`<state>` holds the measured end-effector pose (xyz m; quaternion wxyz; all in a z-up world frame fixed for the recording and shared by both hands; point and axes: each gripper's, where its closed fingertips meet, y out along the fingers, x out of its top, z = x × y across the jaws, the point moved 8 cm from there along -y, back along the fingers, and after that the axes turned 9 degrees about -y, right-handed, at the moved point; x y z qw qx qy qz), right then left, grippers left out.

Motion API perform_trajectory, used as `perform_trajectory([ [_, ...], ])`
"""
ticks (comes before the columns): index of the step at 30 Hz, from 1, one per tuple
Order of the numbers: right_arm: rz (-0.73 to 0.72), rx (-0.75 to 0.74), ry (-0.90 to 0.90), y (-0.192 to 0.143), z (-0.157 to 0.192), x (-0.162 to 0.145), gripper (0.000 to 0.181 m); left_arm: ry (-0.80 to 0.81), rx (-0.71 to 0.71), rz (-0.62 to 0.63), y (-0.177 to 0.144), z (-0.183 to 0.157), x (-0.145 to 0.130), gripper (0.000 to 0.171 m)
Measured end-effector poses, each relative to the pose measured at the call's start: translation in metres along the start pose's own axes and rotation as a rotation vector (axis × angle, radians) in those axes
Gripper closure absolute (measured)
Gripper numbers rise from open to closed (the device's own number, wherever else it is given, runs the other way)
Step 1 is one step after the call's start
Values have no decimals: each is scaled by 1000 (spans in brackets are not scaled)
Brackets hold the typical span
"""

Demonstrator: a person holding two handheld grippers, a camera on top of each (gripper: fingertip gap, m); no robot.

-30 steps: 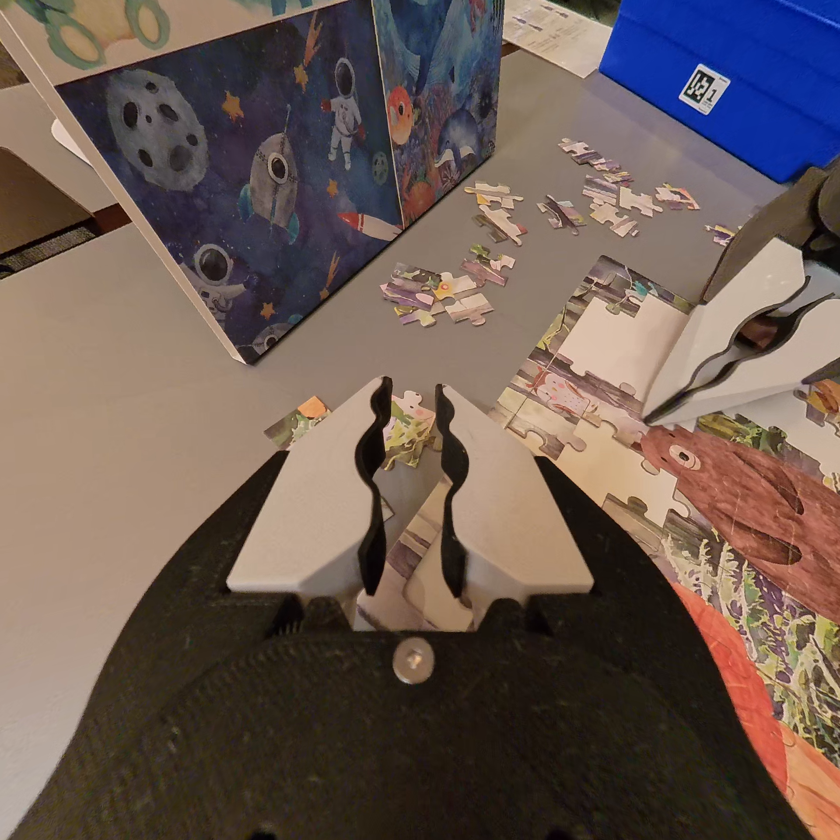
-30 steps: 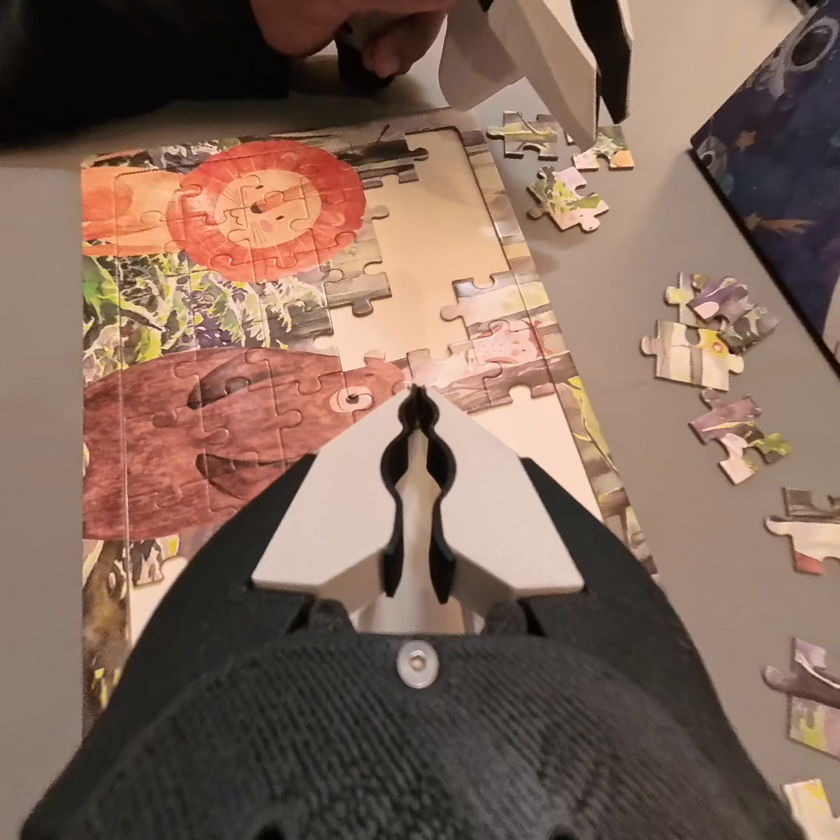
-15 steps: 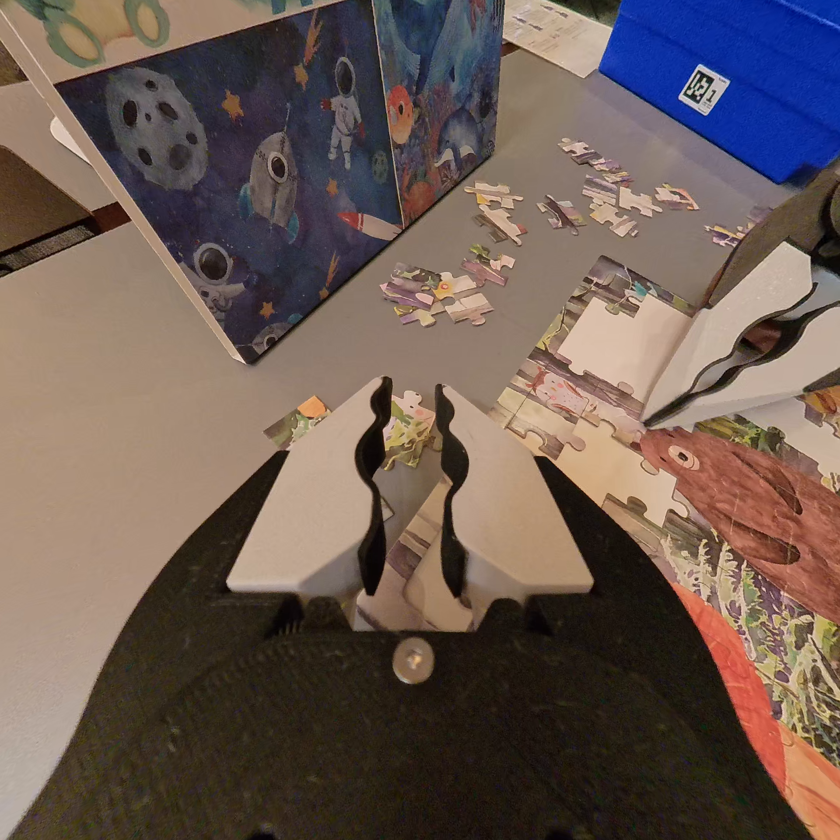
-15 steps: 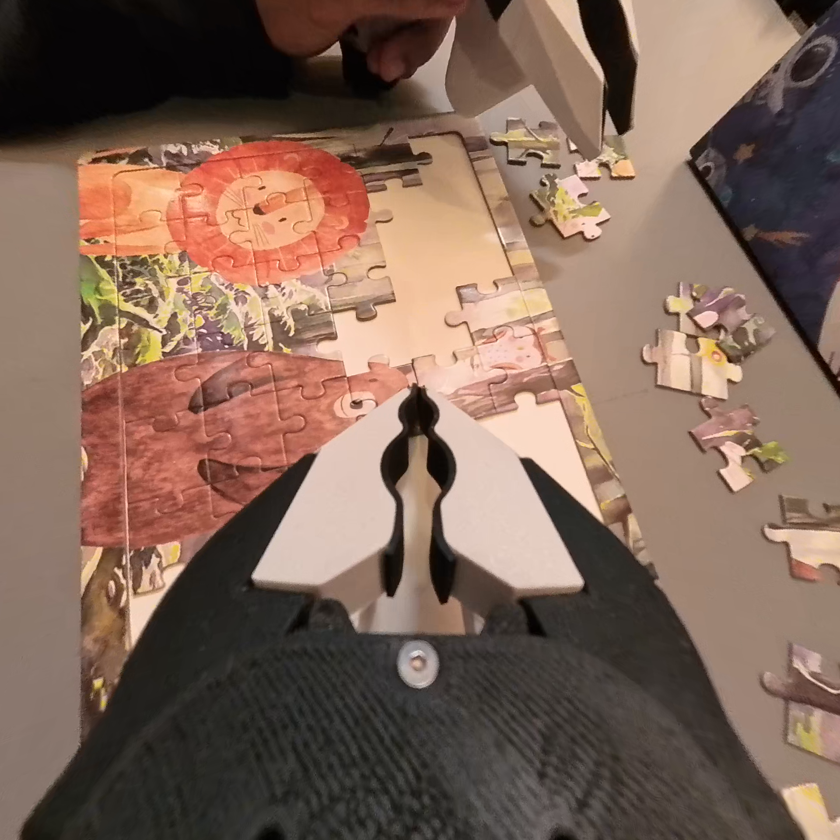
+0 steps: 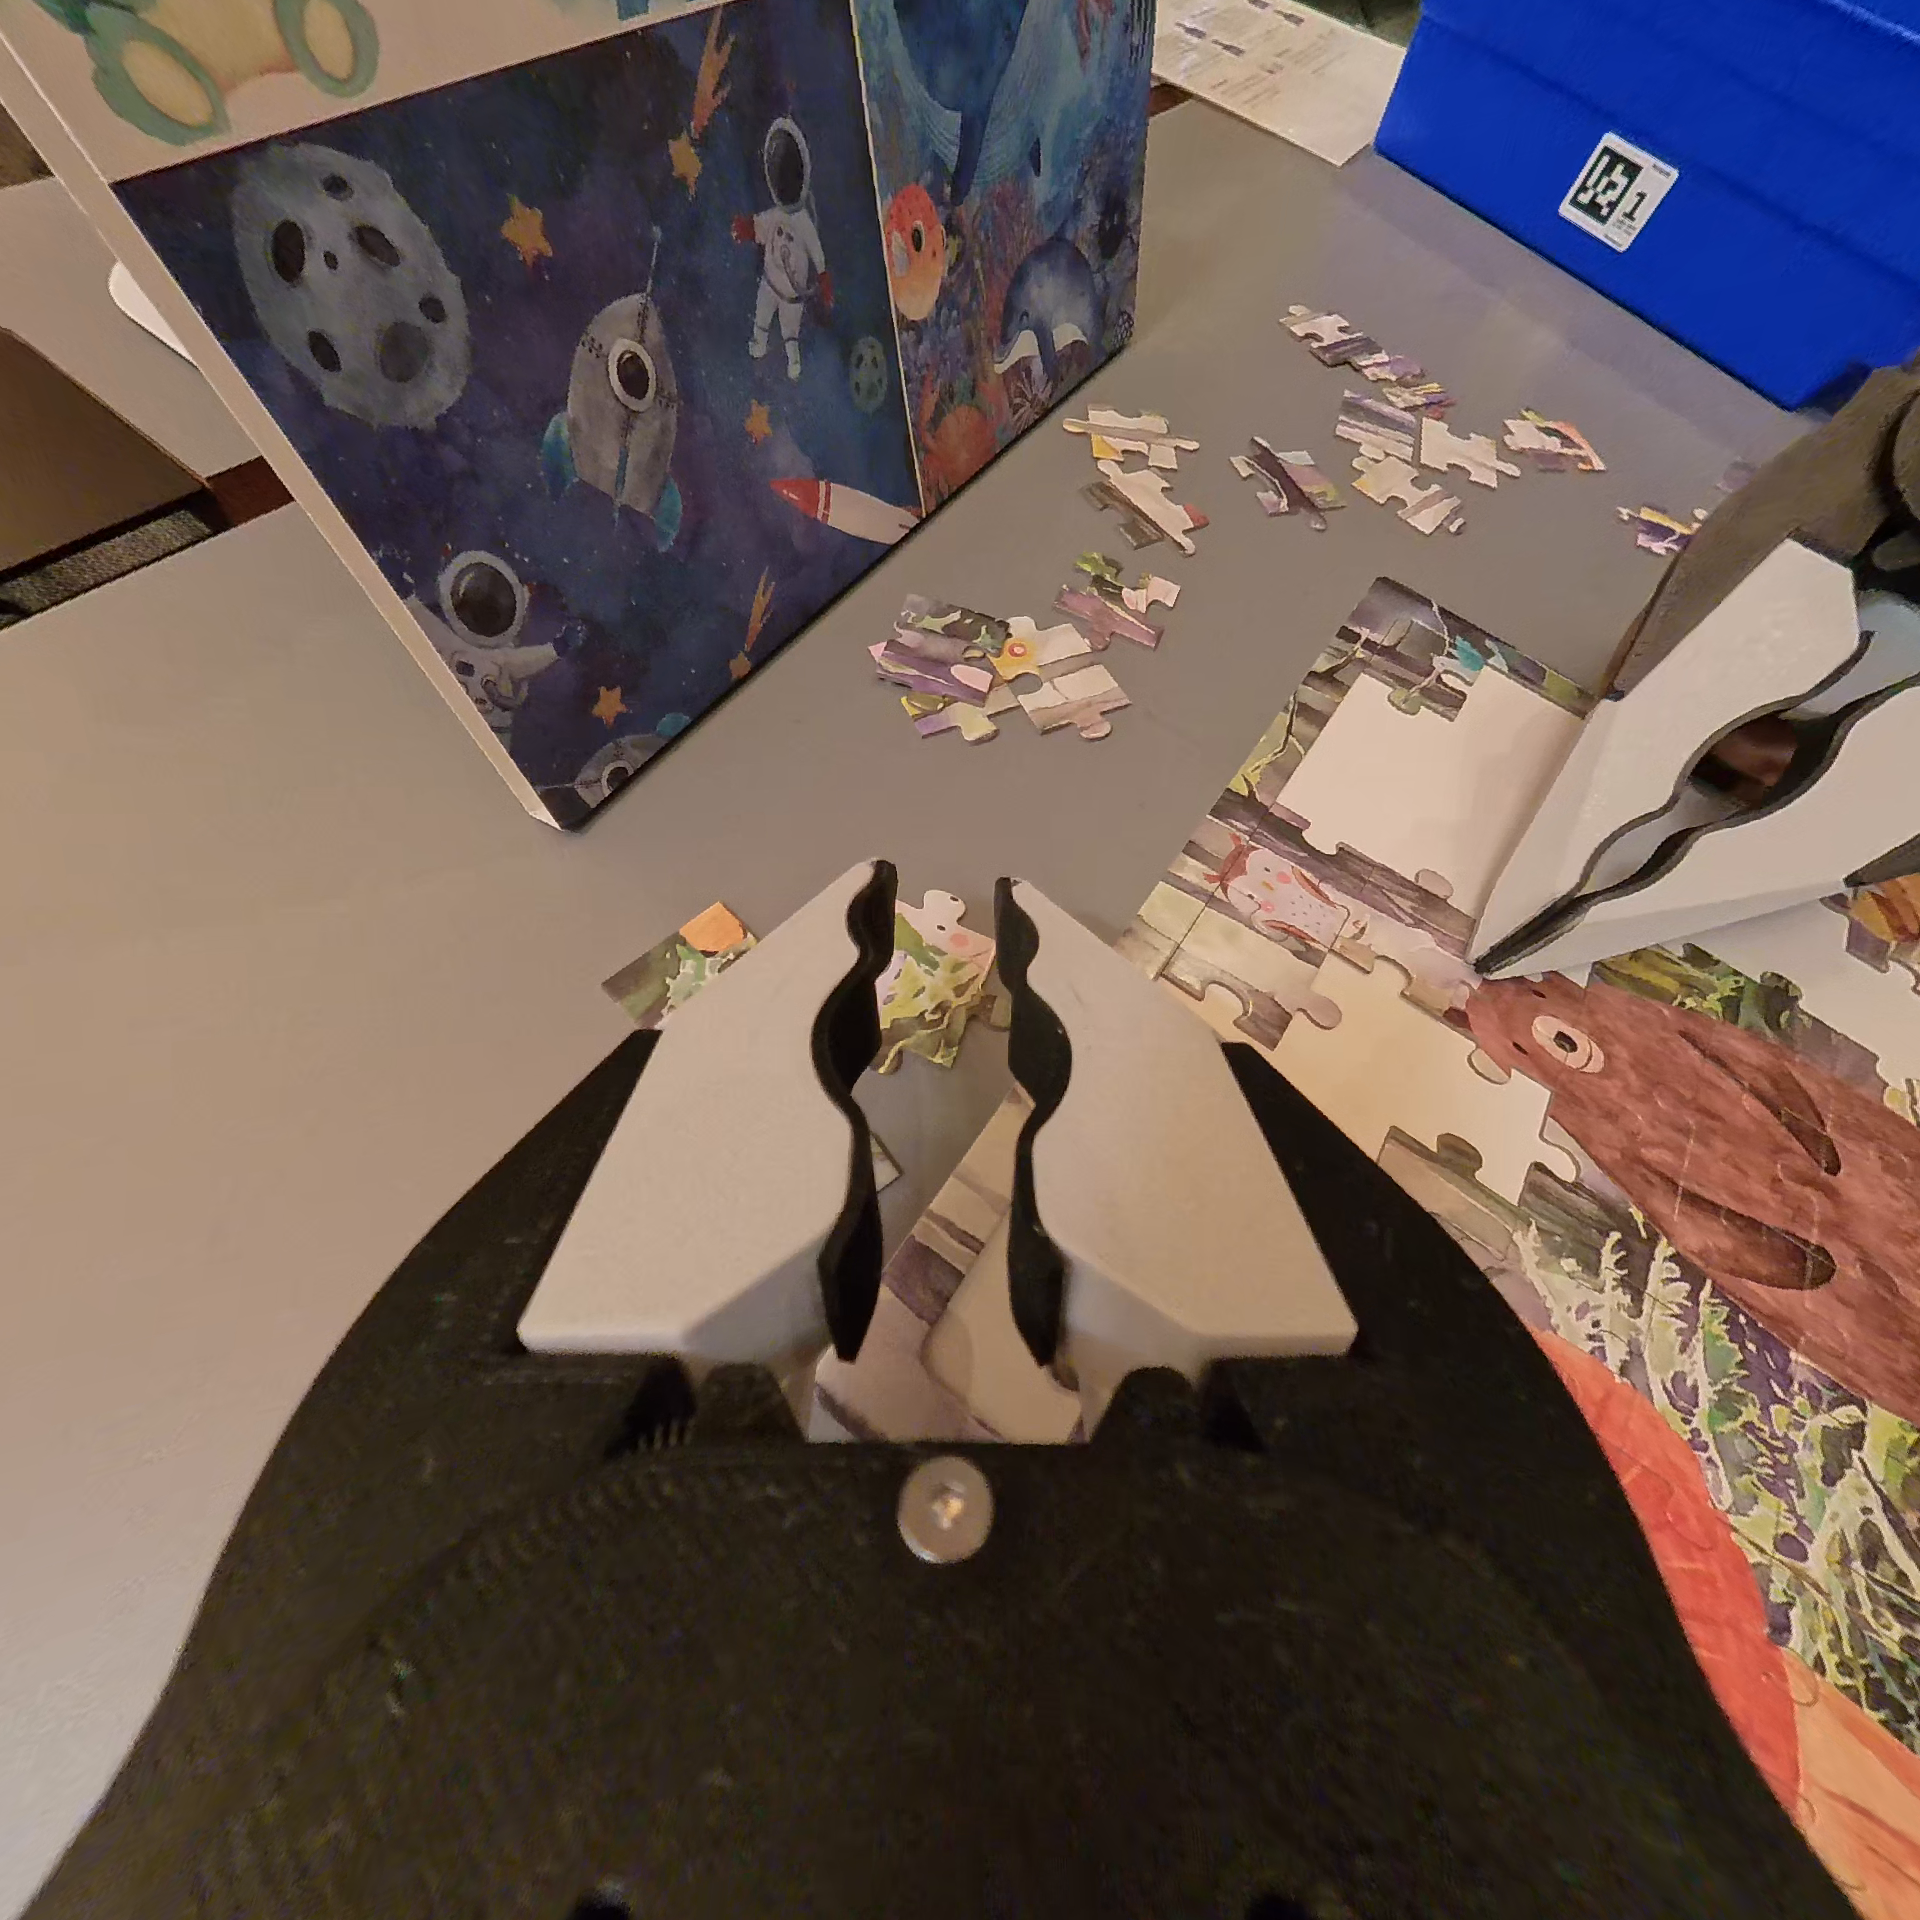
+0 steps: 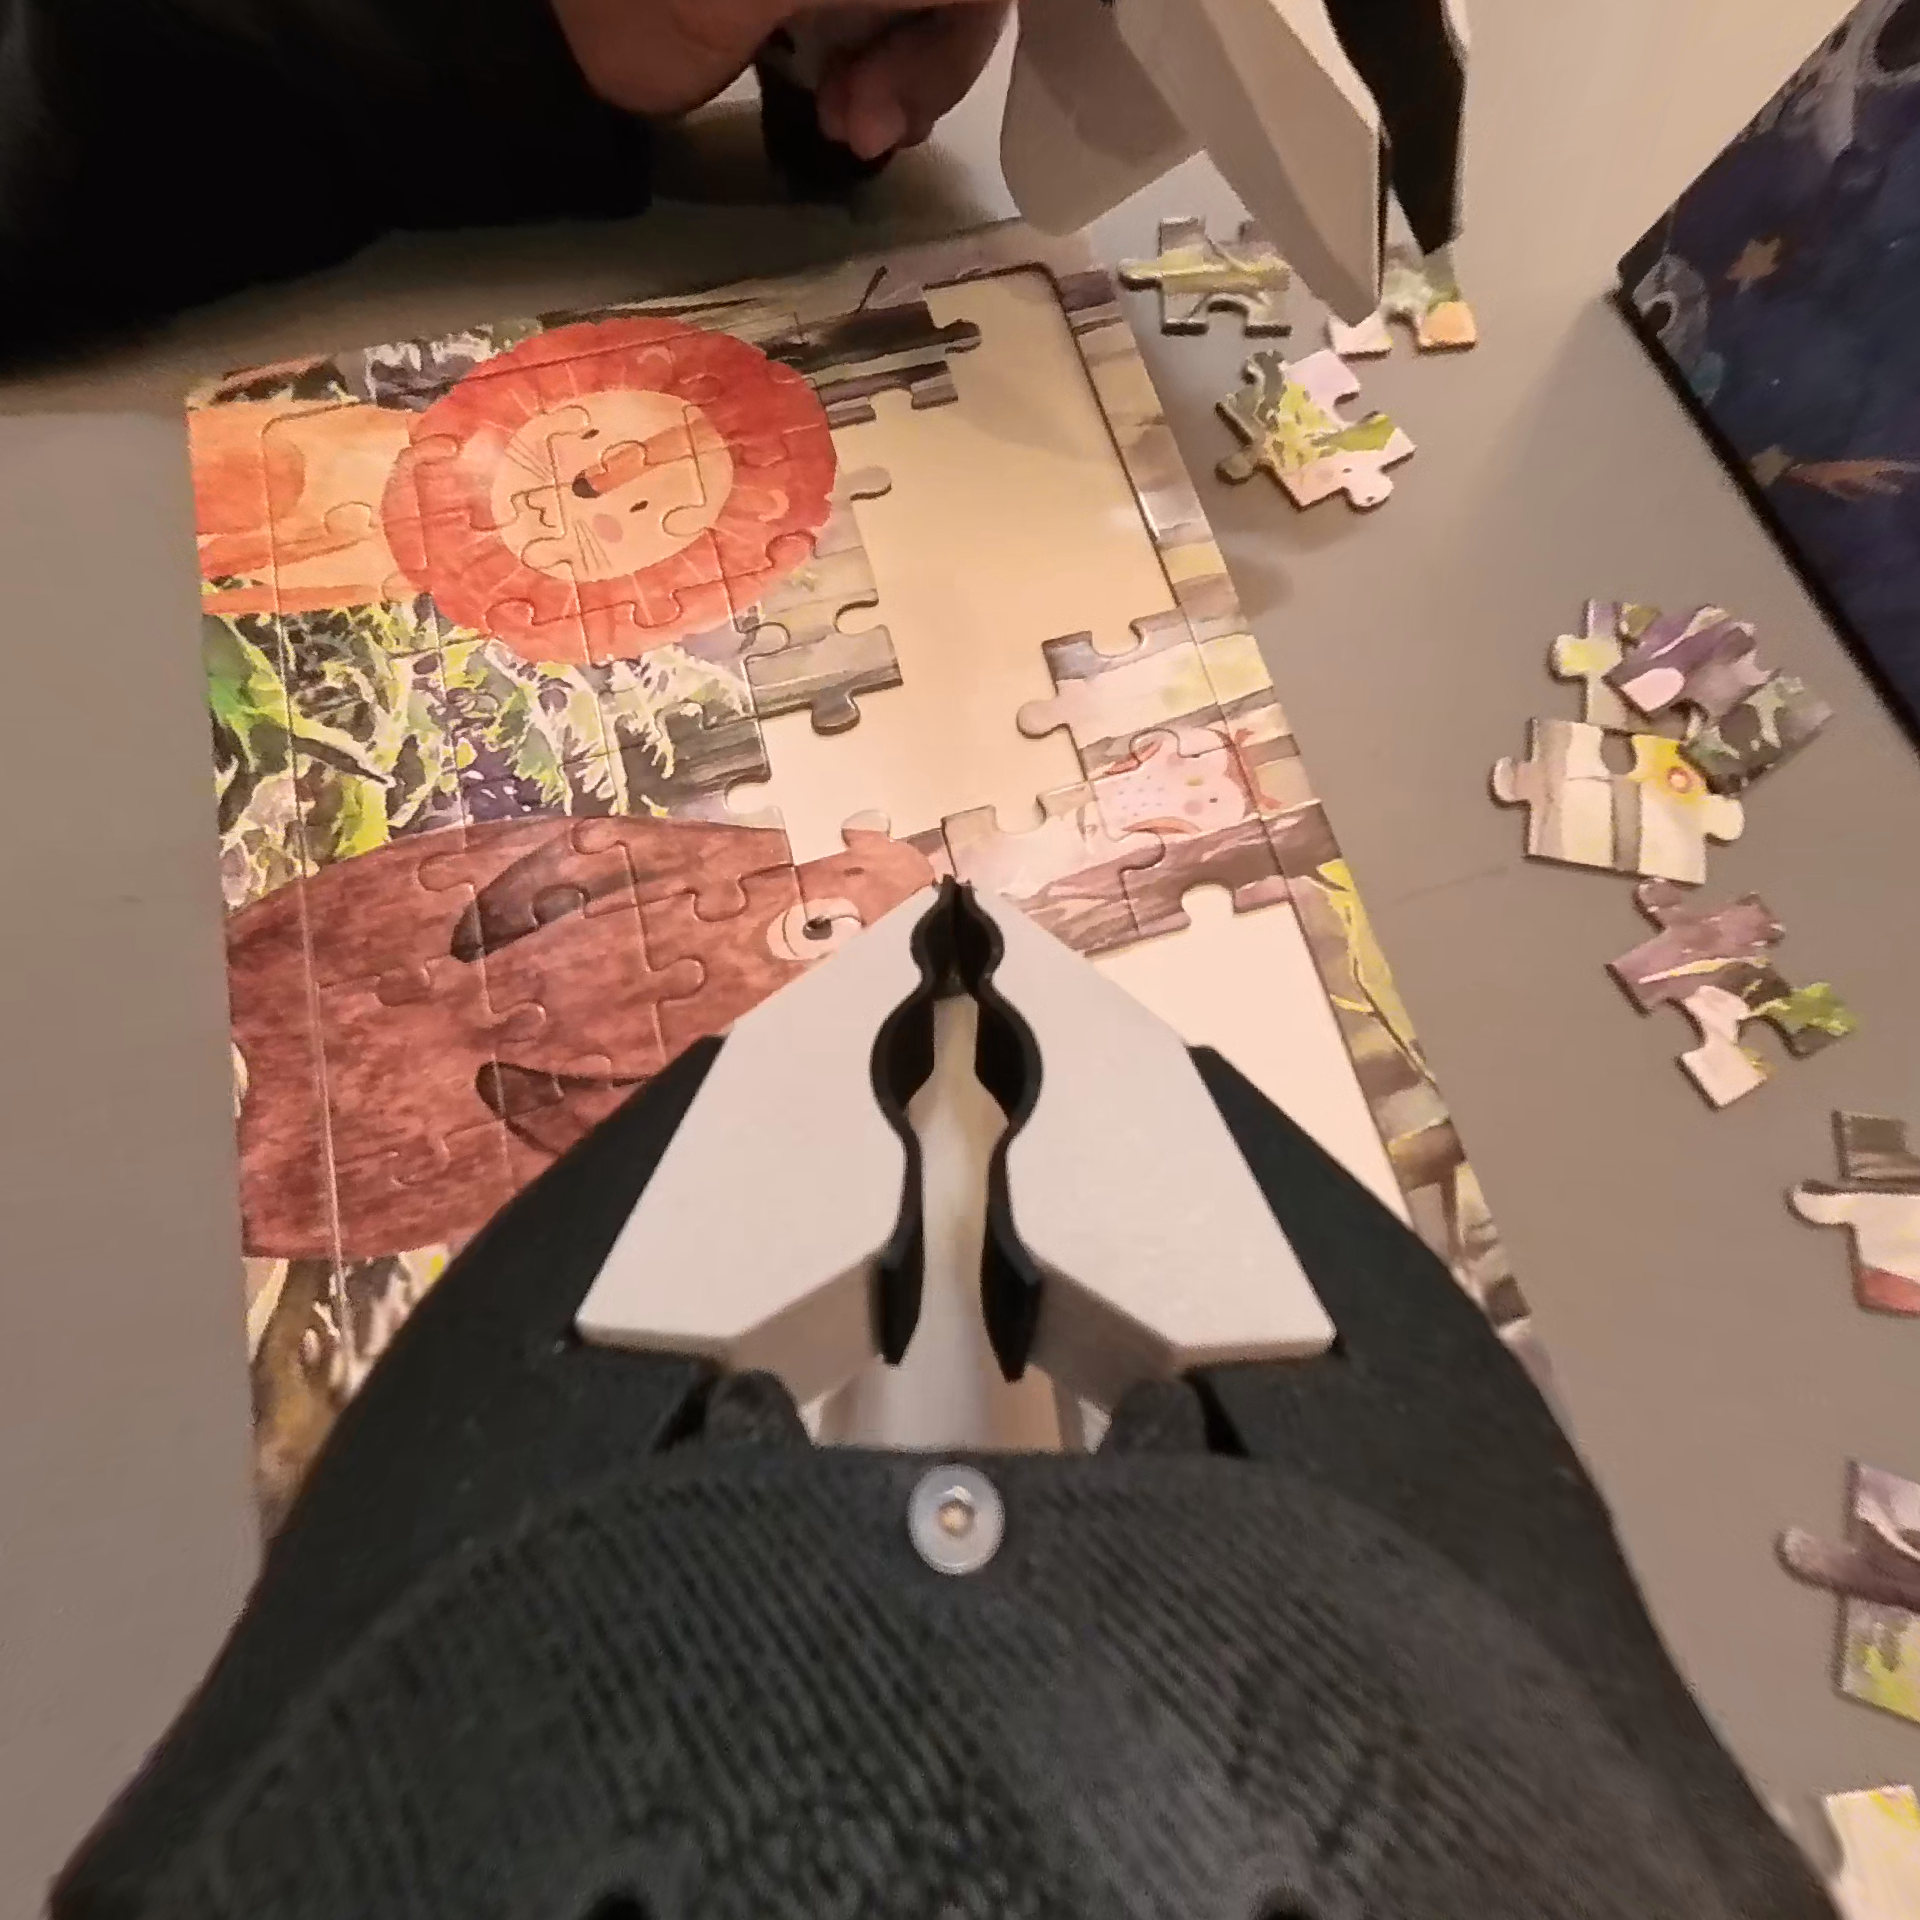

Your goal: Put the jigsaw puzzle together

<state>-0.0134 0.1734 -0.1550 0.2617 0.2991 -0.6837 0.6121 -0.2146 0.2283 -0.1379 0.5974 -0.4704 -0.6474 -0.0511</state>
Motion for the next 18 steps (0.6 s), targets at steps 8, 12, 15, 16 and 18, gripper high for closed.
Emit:
perform_trajectory([
  [8,22,150,350,2,-13,0,181,1,2,3,0,0,0,155],
  [12,79,111,346,2,-11,5,181,6,5,5,1,0,0,155],
  [15,110,89,335,3,-10,8,181,12,9,7,1,-1,-1,155],
  [16,118,79,324,3,-9,9,181,14,11,8,1,-1,-1,155],
  [18,131,53,274,3,-8,10,181,18,13,9,1,-1,-1,155],
])
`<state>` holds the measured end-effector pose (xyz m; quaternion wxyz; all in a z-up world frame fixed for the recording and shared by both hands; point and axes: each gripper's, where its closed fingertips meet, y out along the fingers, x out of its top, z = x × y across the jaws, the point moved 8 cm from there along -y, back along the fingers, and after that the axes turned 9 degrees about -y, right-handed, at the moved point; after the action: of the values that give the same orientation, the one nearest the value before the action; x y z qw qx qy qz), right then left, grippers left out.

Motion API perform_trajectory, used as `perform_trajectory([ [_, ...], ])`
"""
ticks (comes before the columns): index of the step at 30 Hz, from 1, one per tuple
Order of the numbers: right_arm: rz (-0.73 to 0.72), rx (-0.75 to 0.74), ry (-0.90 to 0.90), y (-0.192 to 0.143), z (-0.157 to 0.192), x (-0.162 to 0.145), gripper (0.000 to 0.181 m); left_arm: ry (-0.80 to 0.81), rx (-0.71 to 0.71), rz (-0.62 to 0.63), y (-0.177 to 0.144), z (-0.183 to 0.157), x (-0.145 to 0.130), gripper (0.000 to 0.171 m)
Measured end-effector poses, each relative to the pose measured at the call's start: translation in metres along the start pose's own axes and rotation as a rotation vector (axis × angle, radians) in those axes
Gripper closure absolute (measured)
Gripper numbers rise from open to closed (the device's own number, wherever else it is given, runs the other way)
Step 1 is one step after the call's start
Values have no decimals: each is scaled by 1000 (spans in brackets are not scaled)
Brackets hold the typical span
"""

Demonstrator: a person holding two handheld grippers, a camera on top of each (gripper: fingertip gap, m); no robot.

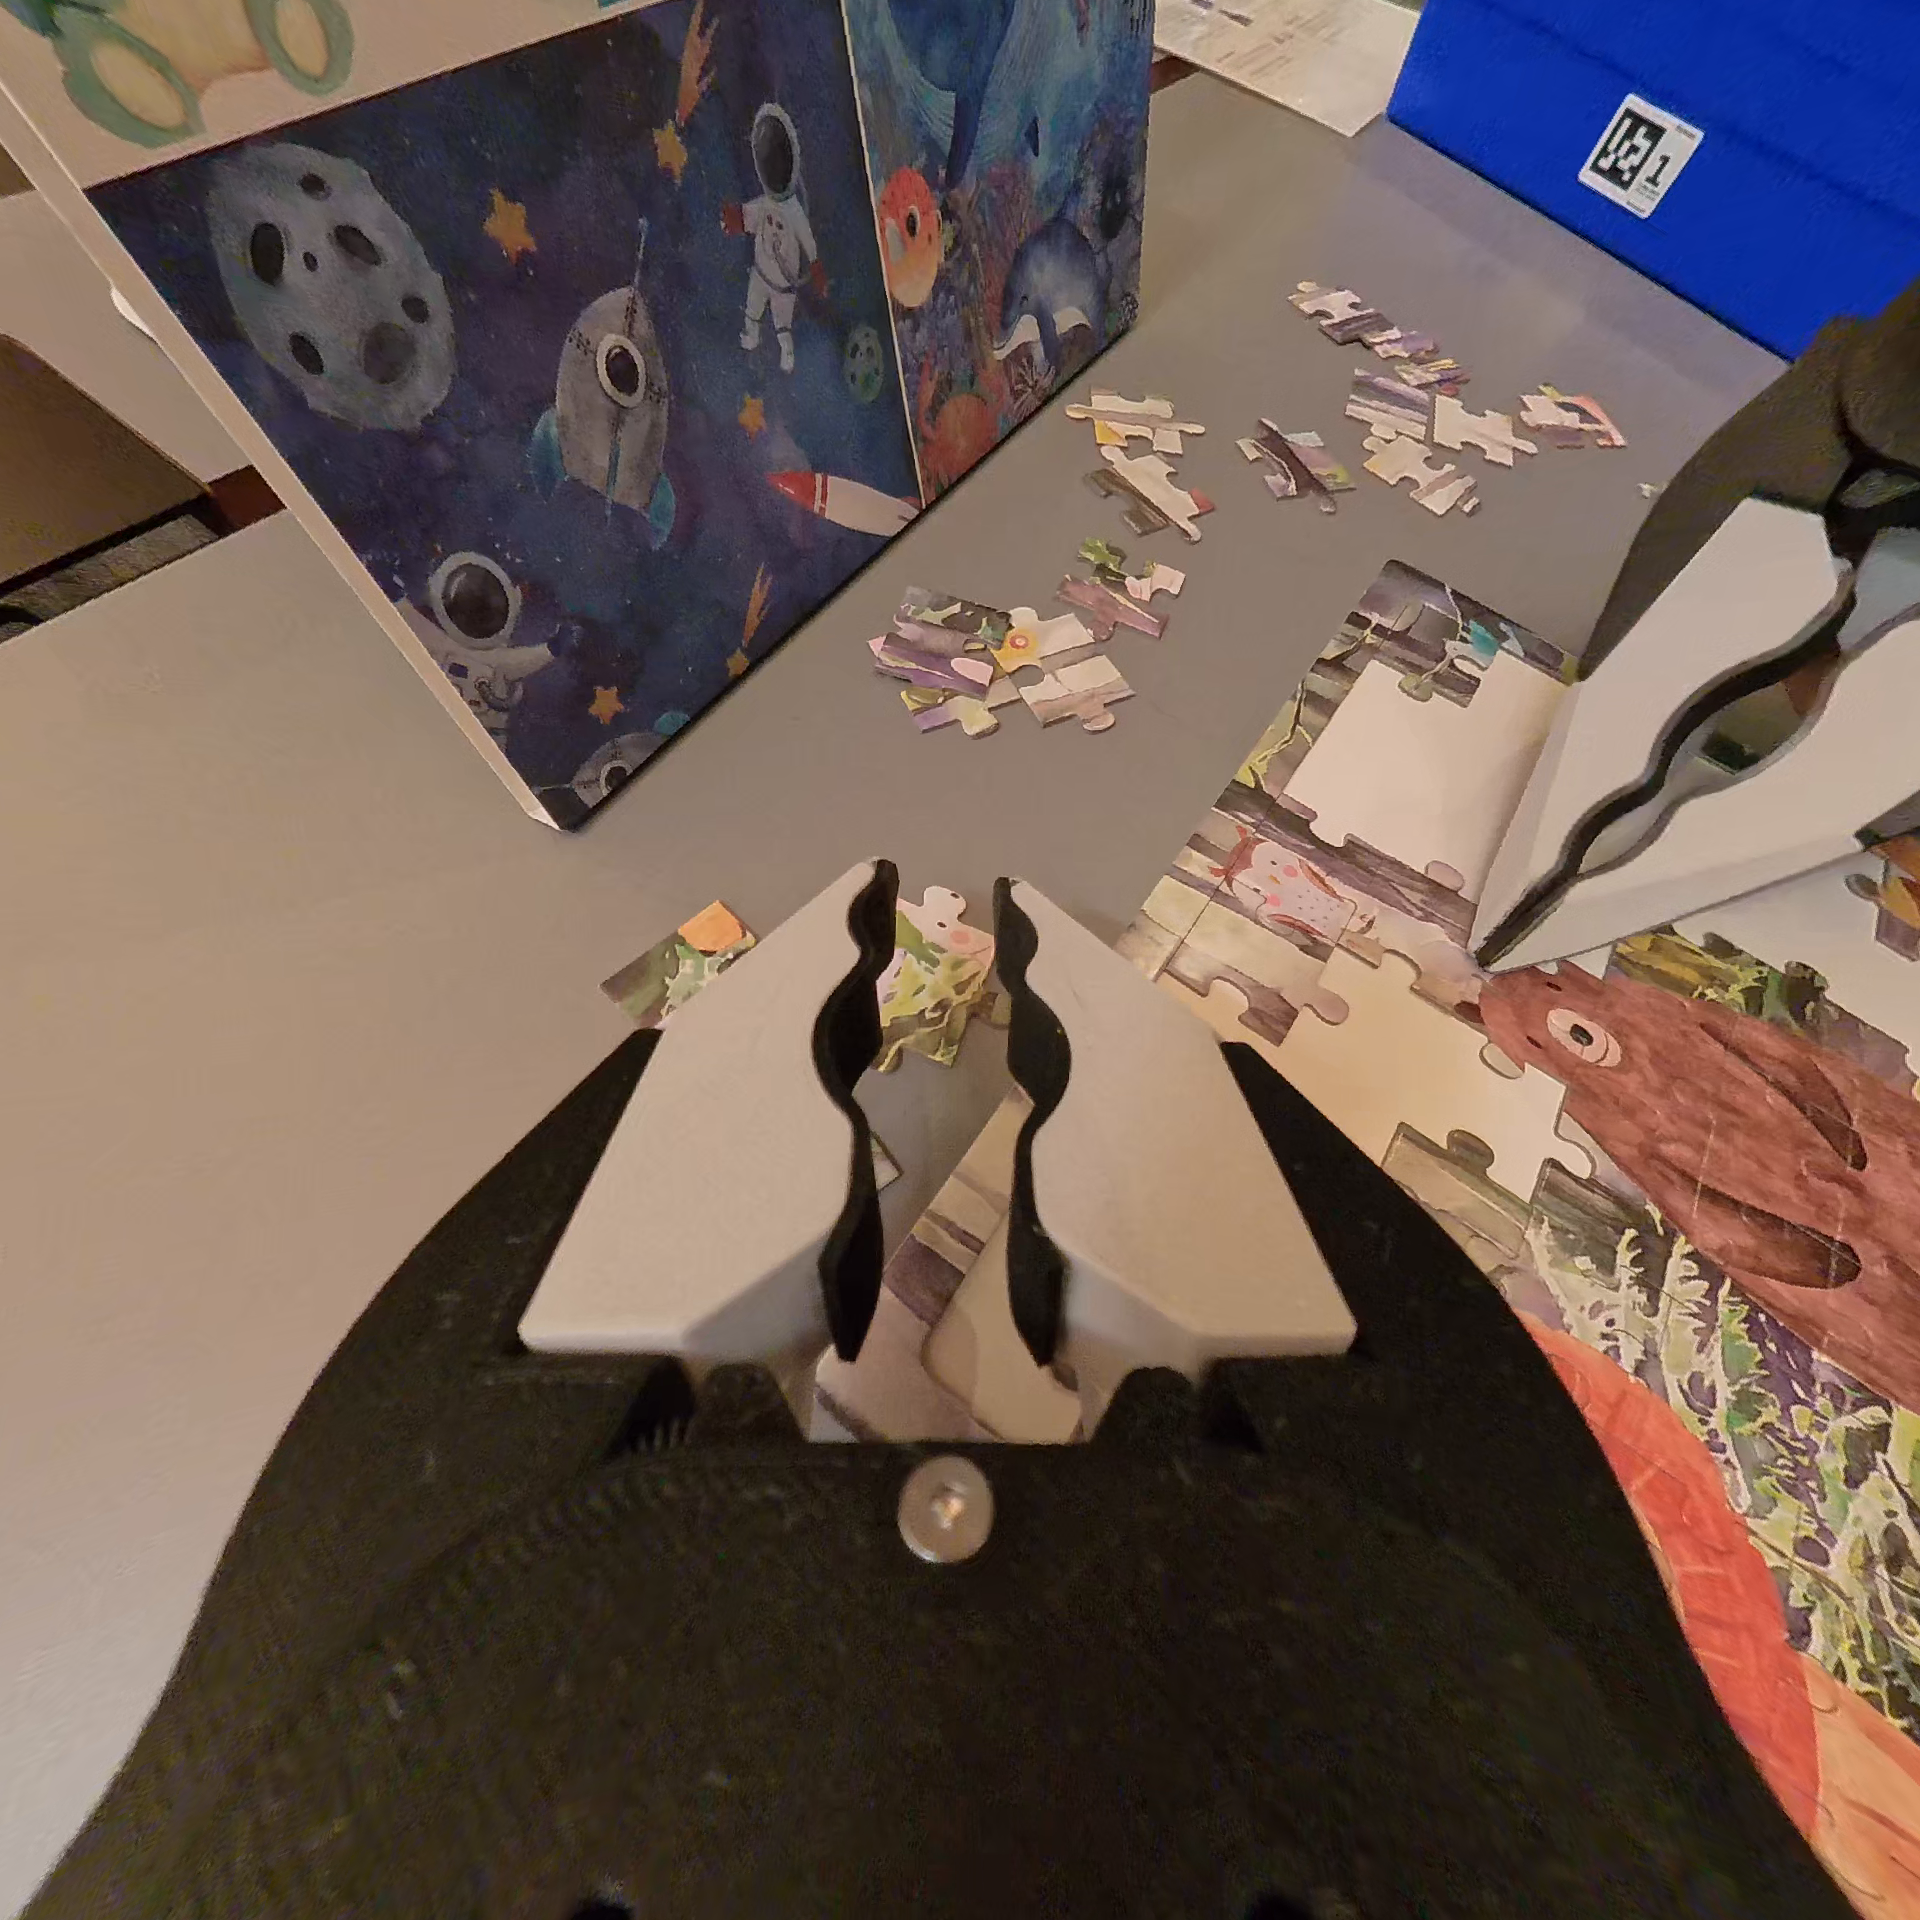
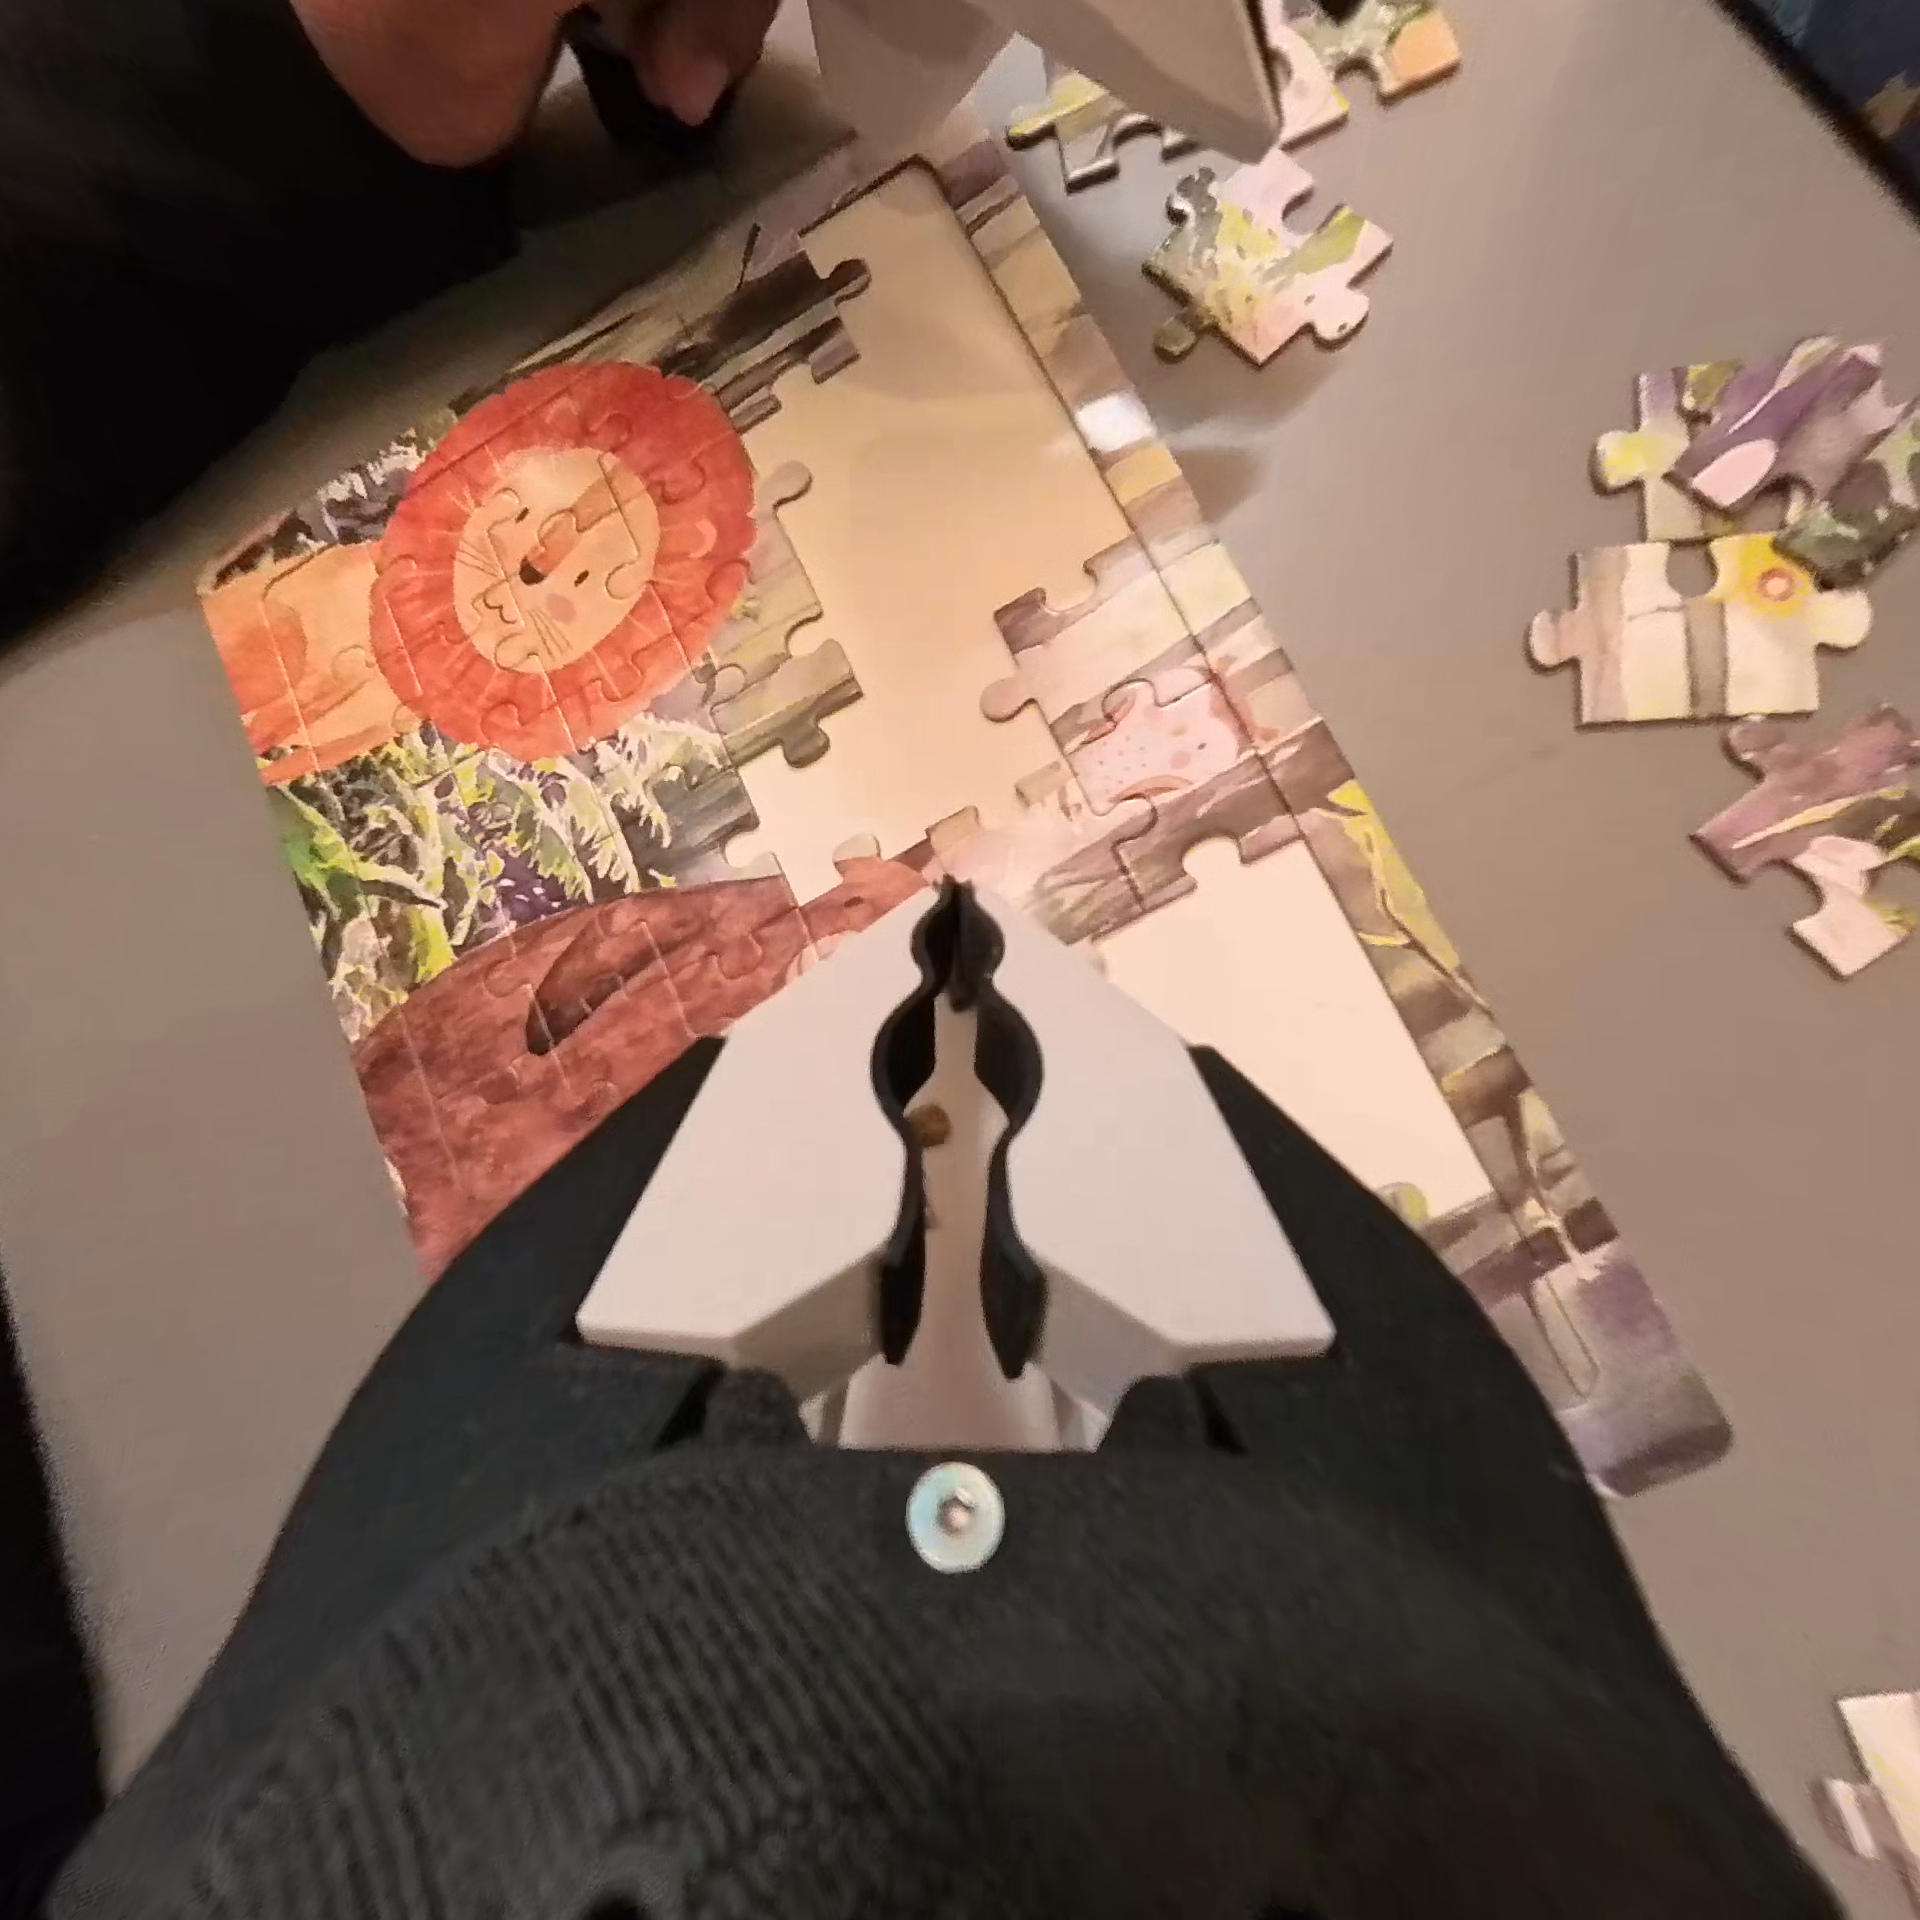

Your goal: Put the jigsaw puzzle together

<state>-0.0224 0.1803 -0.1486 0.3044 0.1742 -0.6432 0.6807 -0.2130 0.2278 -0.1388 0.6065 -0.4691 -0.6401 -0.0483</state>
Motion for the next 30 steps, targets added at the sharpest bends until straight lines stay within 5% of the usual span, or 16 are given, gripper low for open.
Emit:
perform_trajectory([
  [25,-10,-106,-103,5,6,4,181,12,8,4,1,-1,0,155],
  [30,-203,-57,-32,-18,-8,-2,181,36,10,-35,-3,-5,1,157],
])
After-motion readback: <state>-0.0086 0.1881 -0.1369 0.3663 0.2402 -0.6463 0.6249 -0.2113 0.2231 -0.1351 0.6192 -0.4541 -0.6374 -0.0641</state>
